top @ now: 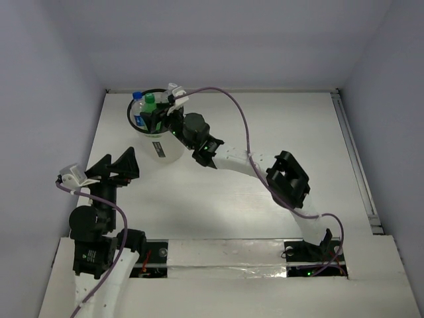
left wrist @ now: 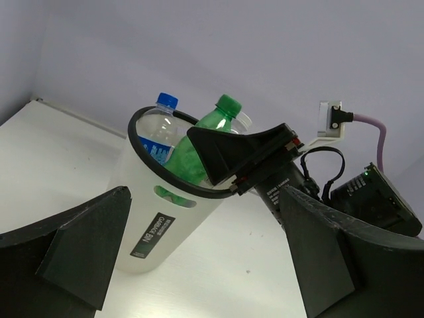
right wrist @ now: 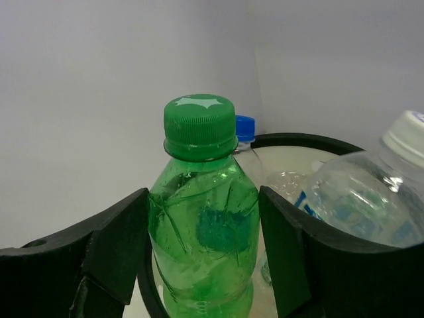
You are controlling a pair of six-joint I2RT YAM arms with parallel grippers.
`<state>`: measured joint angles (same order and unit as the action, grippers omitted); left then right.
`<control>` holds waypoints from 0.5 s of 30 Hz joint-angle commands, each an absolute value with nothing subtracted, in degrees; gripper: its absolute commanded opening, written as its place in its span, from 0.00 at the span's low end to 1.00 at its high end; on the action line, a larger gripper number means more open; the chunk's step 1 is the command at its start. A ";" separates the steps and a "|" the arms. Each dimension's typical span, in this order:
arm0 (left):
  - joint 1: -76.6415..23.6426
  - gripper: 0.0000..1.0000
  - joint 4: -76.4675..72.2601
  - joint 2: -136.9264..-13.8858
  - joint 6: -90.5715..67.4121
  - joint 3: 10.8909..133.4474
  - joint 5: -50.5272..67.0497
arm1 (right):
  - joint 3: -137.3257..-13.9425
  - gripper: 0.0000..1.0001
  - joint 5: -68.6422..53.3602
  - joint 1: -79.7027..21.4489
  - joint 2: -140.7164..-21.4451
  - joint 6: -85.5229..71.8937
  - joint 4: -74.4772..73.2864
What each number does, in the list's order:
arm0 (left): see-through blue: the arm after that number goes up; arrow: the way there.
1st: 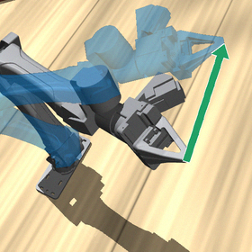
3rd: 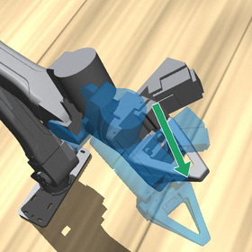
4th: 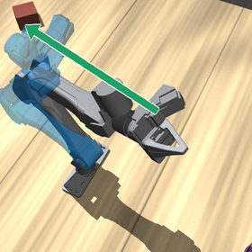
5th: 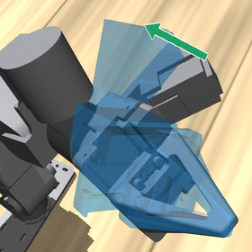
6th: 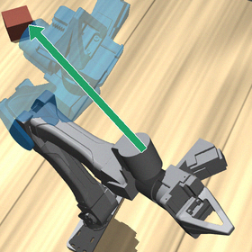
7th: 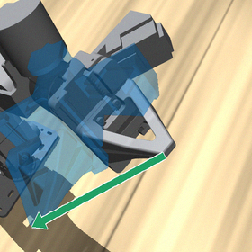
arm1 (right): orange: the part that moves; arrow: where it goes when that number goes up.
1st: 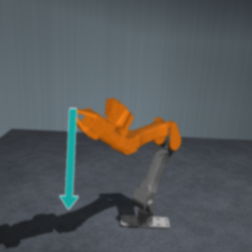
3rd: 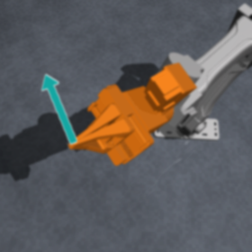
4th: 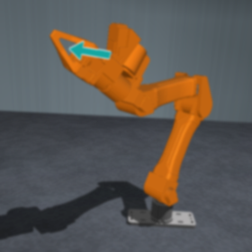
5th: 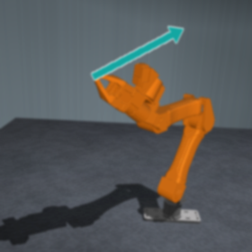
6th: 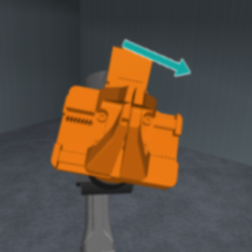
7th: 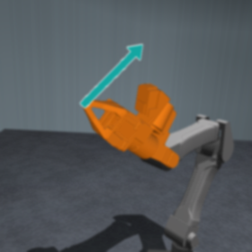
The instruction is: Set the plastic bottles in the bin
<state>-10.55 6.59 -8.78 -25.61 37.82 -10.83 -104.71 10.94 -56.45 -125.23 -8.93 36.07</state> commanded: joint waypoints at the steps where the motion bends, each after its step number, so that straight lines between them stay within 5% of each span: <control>1: -10.99 0.93 3.69 -9.14 -25.40 38.75 -10.90 | -103.45 0.73 11.16 -56.78 -121.29 -9.05 37.80; 4: -10.99 0.94 3.87 -10.02 -25.05 40.59 -11.07 | -103.27 0.86 10.90 -56.78 -119.27 -8.79 37.18; 15: -10.99 0.97 6.41 -12.48 -23.91 45.18 -9.94 | -102.40 1.00 12.22 -56.78 -111.01 -8.62 33.58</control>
<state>-10.68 7.11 -10.81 -24.64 43.81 -10.96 -102.94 11.05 -56.45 -117.16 -9.02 32.03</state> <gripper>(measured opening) 0.969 0.990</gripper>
